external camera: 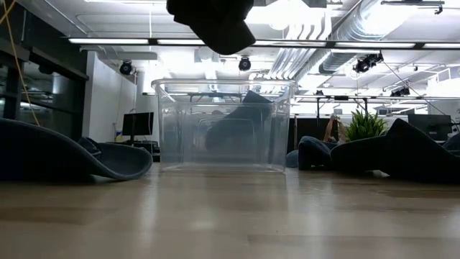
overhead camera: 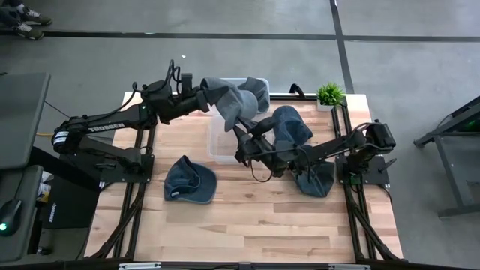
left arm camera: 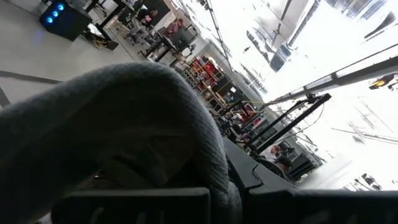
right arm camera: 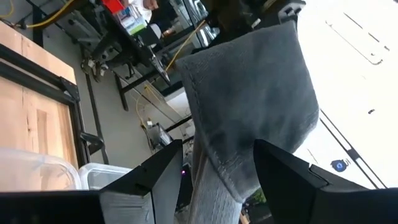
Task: Pick & Place hat
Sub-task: Put the gray cap into the top transparent bin
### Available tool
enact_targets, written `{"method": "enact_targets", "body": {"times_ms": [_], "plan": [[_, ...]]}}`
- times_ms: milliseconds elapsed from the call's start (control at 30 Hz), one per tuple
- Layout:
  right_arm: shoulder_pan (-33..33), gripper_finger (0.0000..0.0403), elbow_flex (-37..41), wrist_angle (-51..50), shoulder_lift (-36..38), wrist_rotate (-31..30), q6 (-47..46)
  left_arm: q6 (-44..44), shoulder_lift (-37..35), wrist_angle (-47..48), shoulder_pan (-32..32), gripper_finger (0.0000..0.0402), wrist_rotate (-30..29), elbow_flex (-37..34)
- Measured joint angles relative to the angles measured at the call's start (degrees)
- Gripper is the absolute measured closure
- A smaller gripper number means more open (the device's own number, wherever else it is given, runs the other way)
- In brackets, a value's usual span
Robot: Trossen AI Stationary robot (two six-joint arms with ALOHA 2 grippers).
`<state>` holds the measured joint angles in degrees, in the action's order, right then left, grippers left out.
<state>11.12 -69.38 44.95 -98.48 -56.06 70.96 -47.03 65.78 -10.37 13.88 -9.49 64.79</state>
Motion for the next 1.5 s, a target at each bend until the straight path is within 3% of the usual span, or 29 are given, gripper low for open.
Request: {"method": "enact_targets", "body": {"times_ms": [300, 500, 833, 1067, 1367, 1500], "plan": [[-0.9, 0.021, 0.0, 0.5, 0.0, 1.6, 0.3, 0.0, 0.0, 0.1, 0.0, 0.0402, 1.1, 0.0], [-1.8, 0.021, 0.0, 6.6, 0.0, 0.7, 4.9, -0.2, 0.0, 0.2, 0.0, 0.0402, 1.2, 0.0], [-0.4, 0.021, 0.0, 16.3, 0.1, -4.3, 8.9, -0.2, 0.0, 1.5, 0.0, 0.0402, 1.0, 0.0], [0.6, 0.021, 0.1, 18.7, 0.3, -5.3, 8.5, -0.2, 0.5, 1.2, 0.0, 0.0402, 1.1, 0.0], [1.2, 0.021, 0.1, 20.5, 0.3, -13.7, 7.0, -0.4, 0.9, 0.2, 0.0, 0.0402, 1.2, 0.0], [2.5, 0.021, 0.1, 20.5, 0.3, -14.0, 7.3, -0.4, 0.9, -0.3, 0.0, 0.0402, 0.3, 0.0]]}}
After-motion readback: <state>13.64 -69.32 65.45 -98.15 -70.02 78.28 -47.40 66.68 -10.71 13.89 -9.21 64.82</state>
